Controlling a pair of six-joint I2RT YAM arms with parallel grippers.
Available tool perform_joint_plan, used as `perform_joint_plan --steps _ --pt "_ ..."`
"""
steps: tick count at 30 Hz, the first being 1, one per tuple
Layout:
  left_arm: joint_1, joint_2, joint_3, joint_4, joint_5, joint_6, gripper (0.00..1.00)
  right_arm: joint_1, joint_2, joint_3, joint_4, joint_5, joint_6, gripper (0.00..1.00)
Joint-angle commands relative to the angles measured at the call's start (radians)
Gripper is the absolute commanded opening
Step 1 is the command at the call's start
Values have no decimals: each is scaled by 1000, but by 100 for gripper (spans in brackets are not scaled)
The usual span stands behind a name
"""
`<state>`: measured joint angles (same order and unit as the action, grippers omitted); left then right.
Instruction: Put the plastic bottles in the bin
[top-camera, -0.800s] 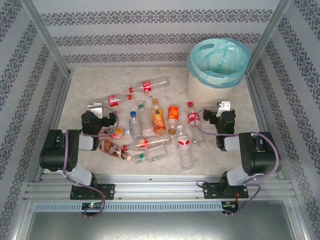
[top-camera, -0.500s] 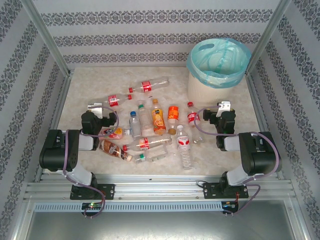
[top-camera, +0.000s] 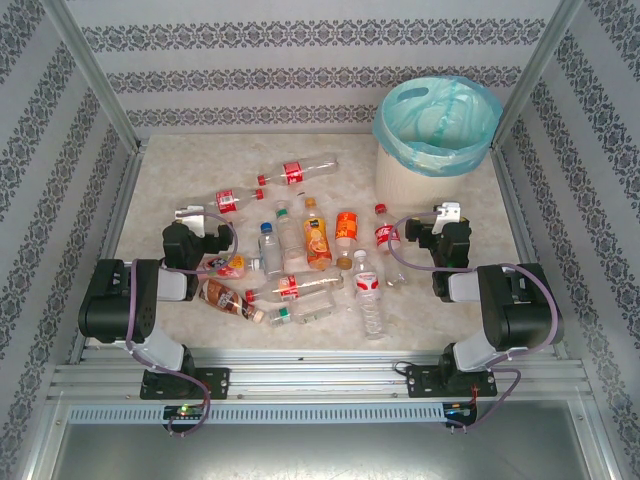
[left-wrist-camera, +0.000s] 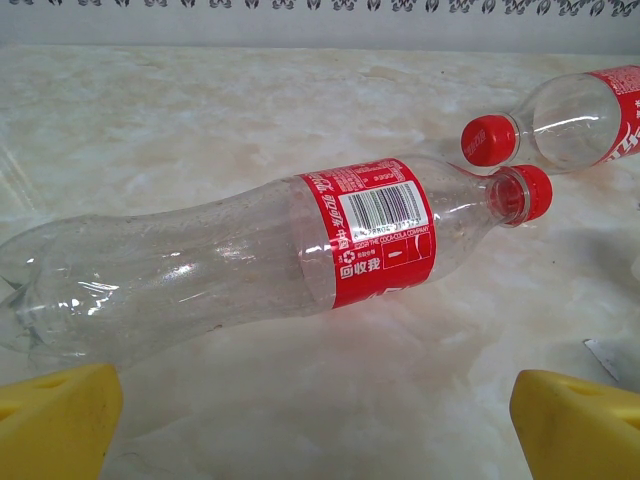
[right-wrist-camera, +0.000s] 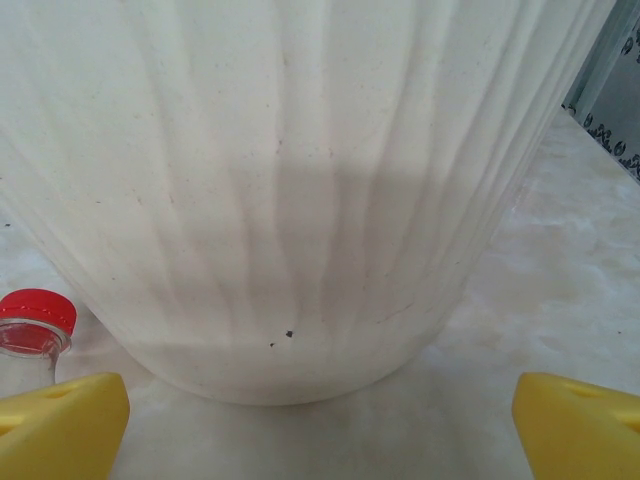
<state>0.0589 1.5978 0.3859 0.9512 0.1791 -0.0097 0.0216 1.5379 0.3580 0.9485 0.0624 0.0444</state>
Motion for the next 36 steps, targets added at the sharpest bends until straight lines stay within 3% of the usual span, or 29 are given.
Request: perform_joint_plan --steps 1,8,14,21,26,29,36 --pt "-7 -10 -2 -8 -8 4 100 -9 -9 16 -1 -23 -6 98" --pt "-6 -27 -17 12 -25 -5 100 -8 -33 1 8 -1 -2 98" --pt "-7 -202 -22 -126 -52 -12 99 1 -233 -56 -99 -21 -9 98" --pt "-6 -404 45 -339 -115 -71 97 34 -487 -21 -458 22 111 96" --pt "-35 -506 184 -615 -38 -253 86 73 -618 77 -741 9 203 90" --pt "-141 -543 253 -747 3 -298 83 125 -658 143 -913 4 242 88" --pt "-582 -429 498 -1096 -57 -409 81 298 -638 303 -1232 53 297 83"
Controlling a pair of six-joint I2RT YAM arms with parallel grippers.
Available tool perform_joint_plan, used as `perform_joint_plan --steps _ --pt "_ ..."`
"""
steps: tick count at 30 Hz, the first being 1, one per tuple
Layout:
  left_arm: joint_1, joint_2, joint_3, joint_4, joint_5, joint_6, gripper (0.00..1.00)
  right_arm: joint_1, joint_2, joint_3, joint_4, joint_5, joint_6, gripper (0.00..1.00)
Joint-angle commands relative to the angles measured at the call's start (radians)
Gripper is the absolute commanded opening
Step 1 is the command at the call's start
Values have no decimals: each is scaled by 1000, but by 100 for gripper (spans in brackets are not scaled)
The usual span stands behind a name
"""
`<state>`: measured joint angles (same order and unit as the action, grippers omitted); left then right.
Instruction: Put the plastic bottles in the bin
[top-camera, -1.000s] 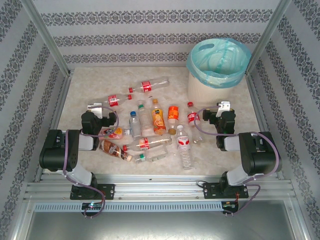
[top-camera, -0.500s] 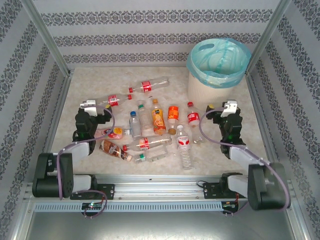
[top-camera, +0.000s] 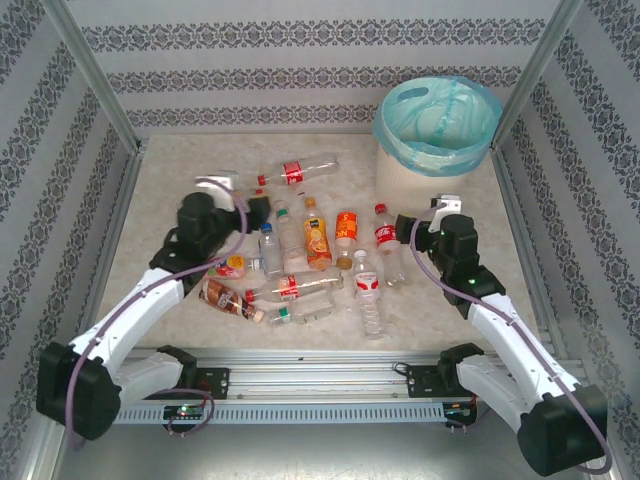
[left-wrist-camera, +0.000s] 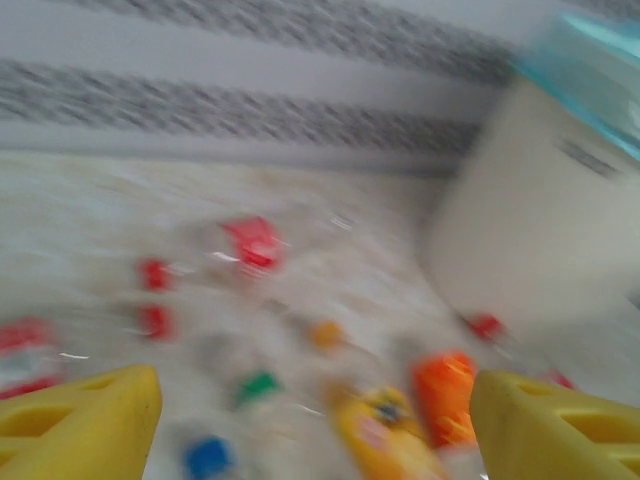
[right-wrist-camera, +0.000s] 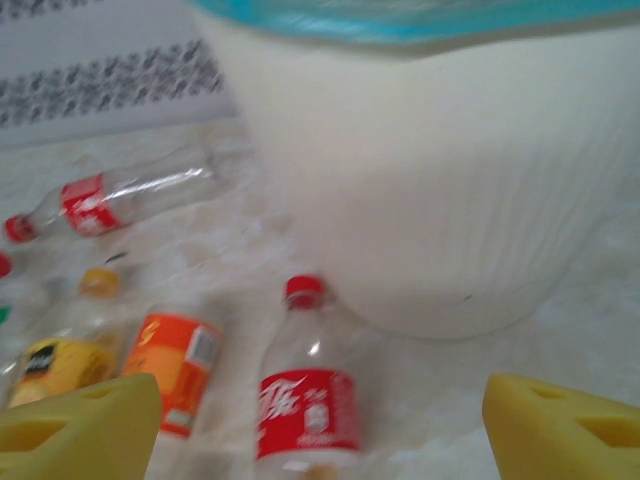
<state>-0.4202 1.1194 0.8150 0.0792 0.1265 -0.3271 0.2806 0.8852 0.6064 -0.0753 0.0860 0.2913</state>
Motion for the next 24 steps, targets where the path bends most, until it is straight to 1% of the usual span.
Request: perform_joint_plan --steps 1,3,5,7,10,17,24 --pt "-144 86 93 -246 25 -122 80 56 29 72 -248 20 67 83" --pt "-203 146 133 -289 64 -169 78 77 56 105 -321 -3 95 82" --pt "-253 190 164 -332 81 -186 77 94 78 138 -399 -4 121 82" --pt "-280 209 169 -341 87 -210 77 97 104 163 -458 -8 132 83" --pt "-304 233 163 -312 126 -219 77 96 166 199 -503 0 123 85" --pt "-315 340 224 -313 191 -242 77 91 353 272 -461 -13 111 84" --pt "-315 334 223 -323 183 -245 77 77 517 315 -385 -19 88 87"
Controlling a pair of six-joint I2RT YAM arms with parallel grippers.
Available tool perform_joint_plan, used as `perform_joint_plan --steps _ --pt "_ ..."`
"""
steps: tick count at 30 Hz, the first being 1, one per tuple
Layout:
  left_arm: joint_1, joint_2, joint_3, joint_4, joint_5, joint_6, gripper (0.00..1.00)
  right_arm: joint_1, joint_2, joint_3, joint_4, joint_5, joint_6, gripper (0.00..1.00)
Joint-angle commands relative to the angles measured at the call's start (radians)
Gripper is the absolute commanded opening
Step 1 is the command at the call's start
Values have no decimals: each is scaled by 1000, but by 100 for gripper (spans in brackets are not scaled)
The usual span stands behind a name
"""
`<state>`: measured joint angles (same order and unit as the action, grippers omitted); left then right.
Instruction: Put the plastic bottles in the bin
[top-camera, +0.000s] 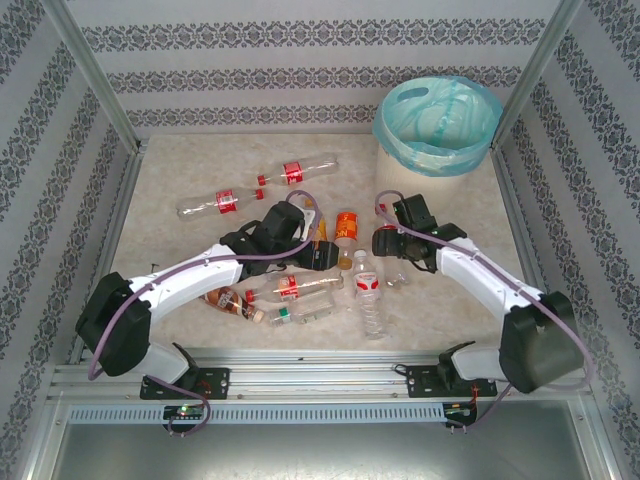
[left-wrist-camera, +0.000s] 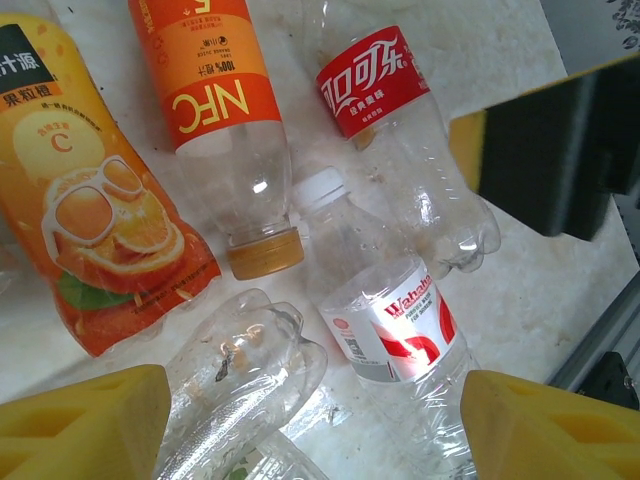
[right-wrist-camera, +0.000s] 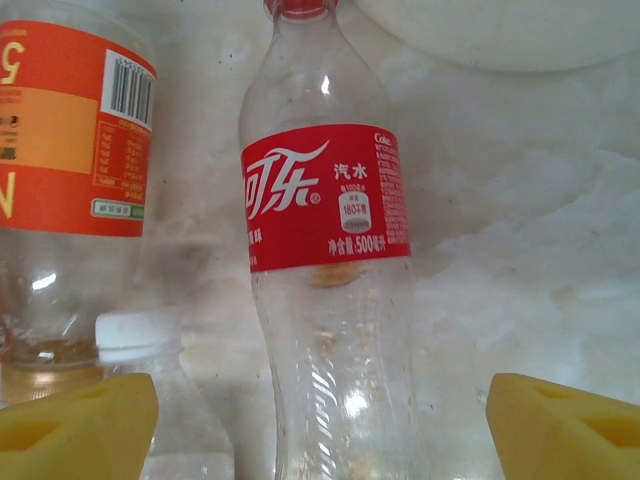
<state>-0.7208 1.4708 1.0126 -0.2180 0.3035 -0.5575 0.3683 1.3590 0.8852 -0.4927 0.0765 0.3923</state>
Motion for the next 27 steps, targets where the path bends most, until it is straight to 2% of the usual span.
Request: perform_joint_plan --steps 1,11,16,20,27 --pt "-14 -22 26 -29 -1 -11 78 -12 70 42 36 -6 -15 87" --pt "-14 -58 12 -49 -35 11 78 -22 256 62 113 1 -10 86" --pt "-14 -58 16 -48 -37 26 78 -23 292 86 122 0 -25 75" --pt "-14 -58 27 -52 -42 33 79 -17 276 99 104 12 -35 64" --pt "-14 -83 40 -38 -53 65 79 13 148 82 80 36 -55 58"
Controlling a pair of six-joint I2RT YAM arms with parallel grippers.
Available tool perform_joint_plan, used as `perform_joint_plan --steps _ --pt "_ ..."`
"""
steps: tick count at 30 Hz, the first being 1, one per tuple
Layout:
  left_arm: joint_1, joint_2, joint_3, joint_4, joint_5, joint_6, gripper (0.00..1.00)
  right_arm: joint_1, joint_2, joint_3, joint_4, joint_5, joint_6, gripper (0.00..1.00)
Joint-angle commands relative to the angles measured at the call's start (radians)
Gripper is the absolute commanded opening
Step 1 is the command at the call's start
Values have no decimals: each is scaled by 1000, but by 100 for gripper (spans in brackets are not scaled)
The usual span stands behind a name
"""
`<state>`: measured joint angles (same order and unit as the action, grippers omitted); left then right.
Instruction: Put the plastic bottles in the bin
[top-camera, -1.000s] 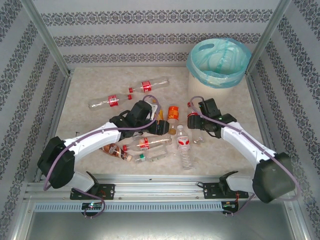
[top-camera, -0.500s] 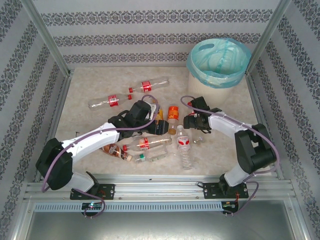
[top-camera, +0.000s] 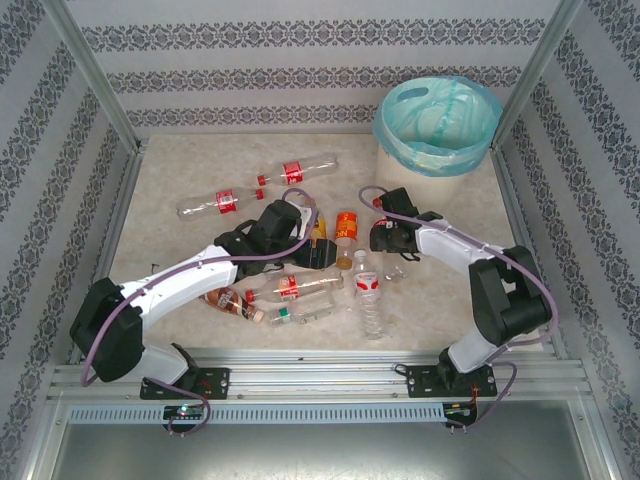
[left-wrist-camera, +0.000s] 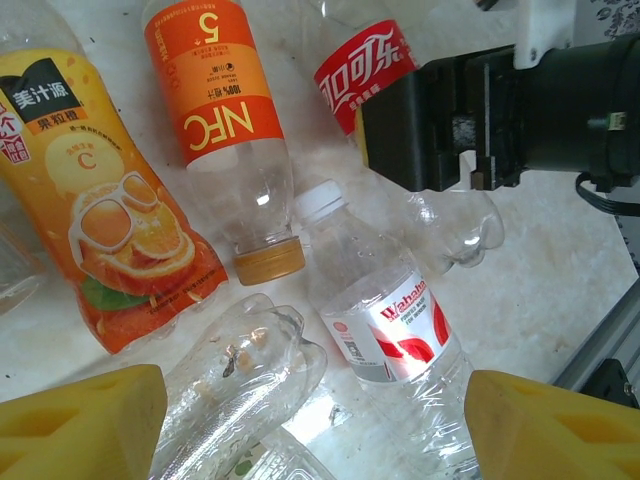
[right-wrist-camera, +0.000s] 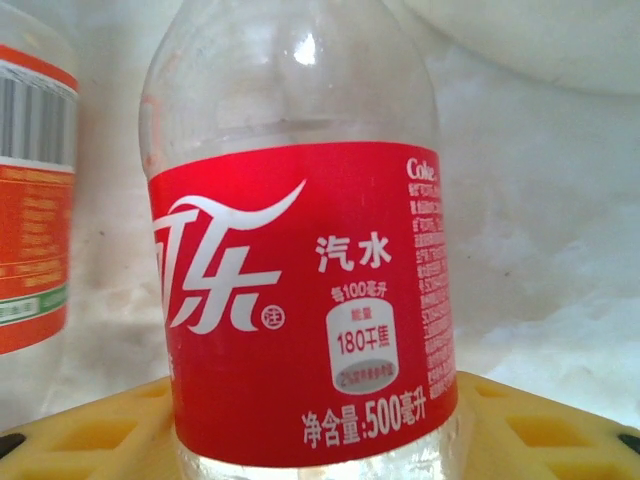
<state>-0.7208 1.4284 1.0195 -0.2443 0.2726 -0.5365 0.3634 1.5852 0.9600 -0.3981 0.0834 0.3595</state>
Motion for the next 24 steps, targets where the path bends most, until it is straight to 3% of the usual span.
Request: perform_joint_plan --steps 1,7,14,18,24 --pt "-14 -53 31 1 -25 56 79 25 -106 0 -15 24 -24 58" --pt "-14 -142 -26 147 14 140 82 48 -263 -33 4 -97 -42 57" --pt "-14 -231 -116 355 211 234 87 103 -418 -37 84 -287 -54 55" --pt "-14 -267 -185 482 290 223 89 138 -498 -34 196 -378 -11 54" --pt "-14 -288 -269 674 323 141 93 173 -585 -40 406 -456 76 54"
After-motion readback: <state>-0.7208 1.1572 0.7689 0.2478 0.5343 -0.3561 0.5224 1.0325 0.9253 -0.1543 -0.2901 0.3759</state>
